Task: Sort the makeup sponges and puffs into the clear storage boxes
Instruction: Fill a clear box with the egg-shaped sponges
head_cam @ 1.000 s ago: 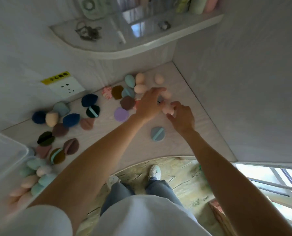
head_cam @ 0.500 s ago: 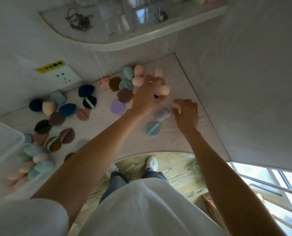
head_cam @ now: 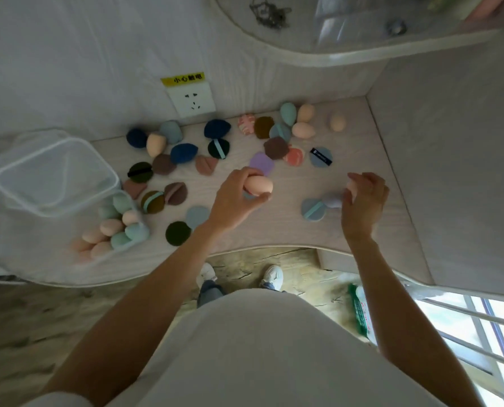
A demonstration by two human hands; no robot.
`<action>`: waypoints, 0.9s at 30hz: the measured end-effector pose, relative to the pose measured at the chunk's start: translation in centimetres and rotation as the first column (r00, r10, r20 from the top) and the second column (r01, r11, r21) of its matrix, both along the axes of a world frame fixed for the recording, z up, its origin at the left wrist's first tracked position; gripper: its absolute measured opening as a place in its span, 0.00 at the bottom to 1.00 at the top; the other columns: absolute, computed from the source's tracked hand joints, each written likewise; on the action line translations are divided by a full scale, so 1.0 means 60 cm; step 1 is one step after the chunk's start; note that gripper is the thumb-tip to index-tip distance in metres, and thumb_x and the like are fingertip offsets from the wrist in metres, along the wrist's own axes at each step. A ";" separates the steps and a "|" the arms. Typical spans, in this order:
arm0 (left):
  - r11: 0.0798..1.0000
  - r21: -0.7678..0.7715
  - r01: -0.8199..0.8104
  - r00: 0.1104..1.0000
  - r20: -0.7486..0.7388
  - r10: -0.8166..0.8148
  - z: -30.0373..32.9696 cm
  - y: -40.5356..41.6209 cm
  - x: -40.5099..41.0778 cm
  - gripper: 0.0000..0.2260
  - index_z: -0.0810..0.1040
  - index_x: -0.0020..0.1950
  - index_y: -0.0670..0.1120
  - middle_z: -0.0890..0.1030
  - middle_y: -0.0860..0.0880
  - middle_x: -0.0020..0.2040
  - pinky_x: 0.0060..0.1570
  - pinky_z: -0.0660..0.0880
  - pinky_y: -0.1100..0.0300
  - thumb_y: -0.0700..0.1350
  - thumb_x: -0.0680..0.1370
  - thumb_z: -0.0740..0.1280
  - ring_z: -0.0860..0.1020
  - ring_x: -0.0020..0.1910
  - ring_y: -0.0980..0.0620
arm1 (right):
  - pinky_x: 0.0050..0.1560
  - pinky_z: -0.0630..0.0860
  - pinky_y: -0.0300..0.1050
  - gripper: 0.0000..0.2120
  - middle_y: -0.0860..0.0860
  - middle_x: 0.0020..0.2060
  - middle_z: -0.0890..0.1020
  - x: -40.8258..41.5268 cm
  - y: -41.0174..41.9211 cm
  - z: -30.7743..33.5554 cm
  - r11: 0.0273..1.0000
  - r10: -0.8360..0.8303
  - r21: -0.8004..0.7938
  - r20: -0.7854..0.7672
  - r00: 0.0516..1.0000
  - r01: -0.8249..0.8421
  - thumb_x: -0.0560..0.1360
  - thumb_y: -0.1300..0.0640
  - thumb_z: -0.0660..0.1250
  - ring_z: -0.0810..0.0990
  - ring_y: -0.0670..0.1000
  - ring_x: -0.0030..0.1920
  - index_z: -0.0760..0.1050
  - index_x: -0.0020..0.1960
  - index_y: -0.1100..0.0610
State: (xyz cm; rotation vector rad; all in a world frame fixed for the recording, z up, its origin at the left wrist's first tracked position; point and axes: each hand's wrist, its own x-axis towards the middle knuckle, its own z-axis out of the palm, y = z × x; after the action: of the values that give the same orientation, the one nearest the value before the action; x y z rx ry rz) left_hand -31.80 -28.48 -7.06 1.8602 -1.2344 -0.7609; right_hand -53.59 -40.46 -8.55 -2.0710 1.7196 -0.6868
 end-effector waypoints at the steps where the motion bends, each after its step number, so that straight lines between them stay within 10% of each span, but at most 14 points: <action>1: 1.000 0.000 0.003 1.000 -0.011 -0.003 0.000 0.005 0.005 0.23 0.73 0.56 0.50 0.77 0.47 0.52 0.45 0.75 0.59 0.60 0.67 0.69 0.76 0.47 0.53 | 0.50 0.69 0.45 0.16 0.62 0.58 0.74 0.002 0.001 0.009 0.998 0.046 -0.043 -0.014 0.999 -0.046 0.70 0.69 0.67 0.71 0.63 0.58 0.77 0.57 0.61; 17: 0.918 0.000 -0.397 0.912 -0.106 0.395 0.064 0.332 0.234 0.15 0.71 0.56 0.50 0.73 0.48 0.57 0.48 0.75 0.65 0.38 0.73 0.69 0.77 0.52 0.53 | 0.49 0.75 0.49 0.13 0.53 0.50 0.77 0.354 0.261 0.074 0.678 0.651 0.109 0.370 0.663 -0.727 0.73 0.54 0.69 0.75 0.52 0.49 0.74 0.54 0.57; 22: 0.857 0.056 -0.512 0.835 0.266 0.481 0.054 0.417 0.321 0.16 0.72 0.59 0.52 0.76 0.56 0.52 0.41 0.71 0.62 0.46 0.72 0.69 0.76 0.40 0.59 | 0.46 0.72 0.40 0.16 0.53 0.50 0.76 0.453 0.323 0.060 0.594 0.741 0.085 0.327 0.586 -0.800 0.73 0.50 0.66 0.73 0.46 0.46 0.74 0.58 0.57; 27: 0.914 0.063 -0.401 0.835 0.435 0.337 0.025 0.424 0.366 0.12 0.75 0.52 0.49 0.78 0.51 0.47 0.45 0.70 0.56 0.43 0.70 0.70 0.75 0.47 0.49 | 0.46 0.77 0.52 0.15 0.52 0.53 0.75 0.485 0.344 0.048 0.588 0.764 0.037 0.304 0.569 -0.808 0.74 0.52 0.64 0.76 0.52 0.49 0.73 0.58 0.56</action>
State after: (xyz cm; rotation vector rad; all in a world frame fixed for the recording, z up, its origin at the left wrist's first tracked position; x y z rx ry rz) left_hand -9.82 -3.06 -5.55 2.3838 -1.0256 -0.2509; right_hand -24.47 -19.82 -5.66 -2.1935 0.5229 -0.4432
